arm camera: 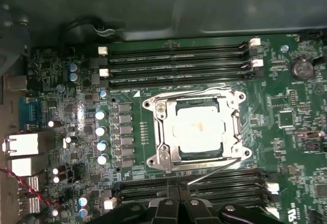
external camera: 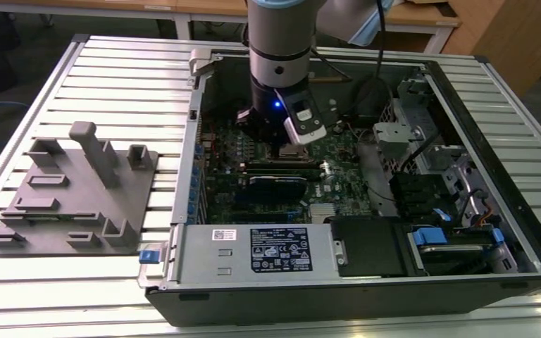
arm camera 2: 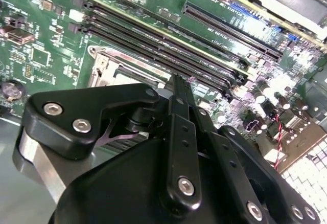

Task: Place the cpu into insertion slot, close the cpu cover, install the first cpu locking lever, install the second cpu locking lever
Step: 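Install the second cpu locking lever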

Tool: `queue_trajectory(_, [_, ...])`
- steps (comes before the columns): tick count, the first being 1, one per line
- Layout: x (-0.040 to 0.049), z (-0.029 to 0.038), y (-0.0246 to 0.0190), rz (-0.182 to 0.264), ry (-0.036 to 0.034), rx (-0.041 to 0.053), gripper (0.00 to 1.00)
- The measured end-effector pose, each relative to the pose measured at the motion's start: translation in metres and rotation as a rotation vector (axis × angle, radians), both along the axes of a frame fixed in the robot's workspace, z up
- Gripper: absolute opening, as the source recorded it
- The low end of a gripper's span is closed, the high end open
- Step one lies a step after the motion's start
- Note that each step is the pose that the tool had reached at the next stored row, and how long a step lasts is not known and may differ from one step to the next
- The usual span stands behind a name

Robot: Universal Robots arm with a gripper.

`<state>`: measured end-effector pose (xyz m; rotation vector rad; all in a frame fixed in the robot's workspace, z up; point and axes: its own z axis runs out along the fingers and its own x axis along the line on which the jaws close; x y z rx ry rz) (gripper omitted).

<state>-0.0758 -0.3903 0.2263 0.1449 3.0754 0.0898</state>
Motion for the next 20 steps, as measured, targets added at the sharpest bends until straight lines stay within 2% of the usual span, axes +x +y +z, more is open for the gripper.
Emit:
queue_trajectory(7, [-0.0017, -0.0019, 0.0, 0.0, 0.0008, -0.0001, 0.1])
queue_trajectory(8, [-0.0016, -0.0023, 0.0001, 0.0, 0.0058, 0.0003, 0.1])
queue_trajectory(9, [-0.0015, -0.0027, 0.0001, 0.0, 0.021, 0.0002, 0.1])
queue_trajectory(10, [-0.0014, -0.0028, 0.0, 0.0, 0.0334, 0.0, 0.1])
queue_trajectory(11, [-0.0014, -0.0027, 0.0, 0.0, 0.035, -0.0002, 0.1])
queue_trajectory(20, [-0.0013, -0.0048, -0.0002, 0.0, 0.0352, 0.0001, 0.1])
